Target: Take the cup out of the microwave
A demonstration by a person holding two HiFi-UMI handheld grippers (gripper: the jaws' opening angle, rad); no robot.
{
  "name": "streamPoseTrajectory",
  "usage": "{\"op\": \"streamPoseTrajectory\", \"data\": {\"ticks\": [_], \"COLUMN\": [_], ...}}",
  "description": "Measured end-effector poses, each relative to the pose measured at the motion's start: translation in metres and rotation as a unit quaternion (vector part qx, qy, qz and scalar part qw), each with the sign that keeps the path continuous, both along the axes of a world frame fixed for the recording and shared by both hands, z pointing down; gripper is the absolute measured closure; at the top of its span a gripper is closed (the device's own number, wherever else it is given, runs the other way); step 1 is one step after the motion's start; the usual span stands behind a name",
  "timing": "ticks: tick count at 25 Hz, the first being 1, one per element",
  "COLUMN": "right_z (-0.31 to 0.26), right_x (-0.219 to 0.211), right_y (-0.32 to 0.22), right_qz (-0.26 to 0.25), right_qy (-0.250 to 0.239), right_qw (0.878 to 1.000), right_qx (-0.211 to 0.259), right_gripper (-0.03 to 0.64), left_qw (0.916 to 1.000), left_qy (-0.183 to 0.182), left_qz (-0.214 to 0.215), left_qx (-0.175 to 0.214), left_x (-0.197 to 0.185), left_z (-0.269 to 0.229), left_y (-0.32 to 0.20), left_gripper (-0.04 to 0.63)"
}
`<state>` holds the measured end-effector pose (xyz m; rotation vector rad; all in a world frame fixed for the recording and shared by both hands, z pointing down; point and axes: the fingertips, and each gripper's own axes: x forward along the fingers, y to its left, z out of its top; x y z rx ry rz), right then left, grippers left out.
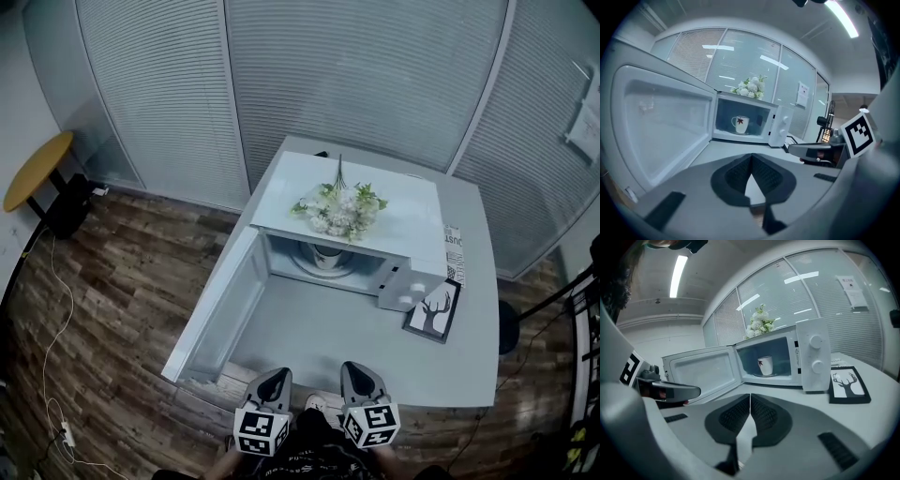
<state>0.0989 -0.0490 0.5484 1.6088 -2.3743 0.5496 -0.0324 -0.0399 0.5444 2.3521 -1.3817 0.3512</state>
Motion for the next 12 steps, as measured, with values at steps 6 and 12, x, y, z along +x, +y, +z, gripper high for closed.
{"op": "streamPoseTrajectory", "data": {"ticks": [6, 12], "right_z": [-0.004, -0.004], "right_x": [0.014, 0.026], "right_y": [-0.031, -0.058], "right_qz": [-0.007, -0.014], "right_qy": [-0.003, -0.008], "right_qw": [1.0, 1.0], "right_qx": [0.007, 0.011], "right_gripper": [0.611, 0.612], "left_qw": [0.9999, 0.9997], "left_qy": [-0.002, 0.001], "left_qz": [-0.014, -0.023], "left_qx": [0.001, -0.002], "left_x": [0.012, 0.031], "left_z": [-0.002, 0.003], "left_y": [-0.027, -0.05], "left_gripper": [0.591, 0.591]}}
